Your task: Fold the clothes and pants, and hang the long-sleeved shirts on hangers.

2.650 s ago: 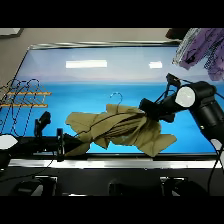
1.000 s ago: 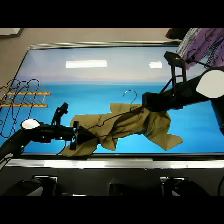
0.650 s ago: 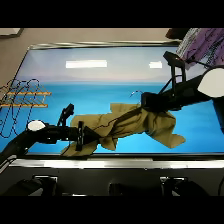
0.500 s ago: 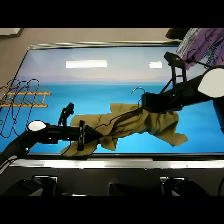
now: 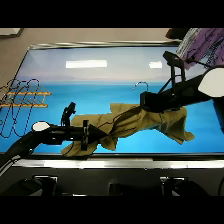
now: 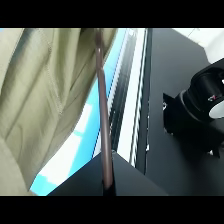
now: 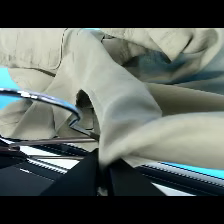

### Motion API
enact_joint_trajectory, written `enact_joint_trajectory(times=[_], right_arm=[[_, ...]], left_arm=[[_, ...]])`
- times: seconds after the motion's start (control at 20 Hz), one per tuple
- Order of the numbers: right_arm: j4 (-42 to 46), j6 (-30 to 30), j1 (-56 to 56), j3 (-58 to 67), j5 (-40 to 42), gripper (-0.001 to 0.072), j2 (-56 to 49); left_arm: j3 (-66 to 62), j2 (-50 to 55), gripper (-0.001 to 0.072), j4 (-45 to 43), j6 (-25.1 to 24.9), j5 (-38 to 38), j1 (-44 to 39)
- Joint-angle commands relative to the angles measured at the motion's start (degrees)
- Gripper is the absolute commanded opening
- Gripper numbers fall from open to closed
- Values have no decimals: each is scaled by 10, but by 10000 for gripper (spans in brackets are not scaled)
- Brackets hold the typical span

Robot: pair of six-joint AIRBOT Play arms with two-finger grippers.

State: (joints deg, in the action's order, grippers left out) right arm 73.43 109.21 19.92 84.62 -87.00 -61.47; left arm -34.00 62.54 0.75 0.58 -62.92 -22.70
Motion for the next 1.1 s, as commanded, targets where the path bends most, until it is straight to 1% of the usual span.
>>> enact_joint_trajectory(times=[0.0,0.05,0.15,0.25,0.3,0.45,0.55,0.6,0.65,0.7,0.75,0.8,0.85,0.9,0.95,1.0,1.05], right_arm=[[-10,-2,0,1,2,86,1],[-10,-4,0,1,2,90,2],[-10,-7,0,1,1,208,9],[-10,-7,0,1,-1,419,21],[-10,-7,0,1,-2,430,29],[-7,-5,0,1,1,431,55],[13,-3,0,2,2,431,76],[52,5,0,8,0,431,86],[120,29,0,19,-3,433,92],[207,58,0,29,-6,481,97],[279,69,0,34,-13,507,97],[310,64,-15,35,-21,511,94],[281,52,-51,35,-33,536,83],[219,24,-92,35,-46,536,70],[130,-40,-134,35,-57,521,55],[69,-118,-159,35,-65,522,44],[51,-205,-169,35,-76,524,37]], left_arm=[[0,6,12,17,-9,0,-7],[0,6,12,17,-9,0,-7],[0,6,12,17,-9,0,-7],[0,6,12,17,-9,0,-7],[0,6,12,17,-9,0,-7],[0,6,12,17,-12,0,-7],[0,6,12,17,-13,0,-7],[0,6,12,17,-13,0,-7],[0,6,12,17,-13,0,-7],[0,6,12,17,-13,0,-7],[0,6,12,17,-13,0,-7],[0,6,12,17,-13,0,-7],[0,6,12,17,-13,0,-7],[0,6,12,17,-13,0,-7],[0,6,12,17,-13,0,-7],[0,6,12,17,-13,0,-7],[0,6,12,17,-13,0,-7]])
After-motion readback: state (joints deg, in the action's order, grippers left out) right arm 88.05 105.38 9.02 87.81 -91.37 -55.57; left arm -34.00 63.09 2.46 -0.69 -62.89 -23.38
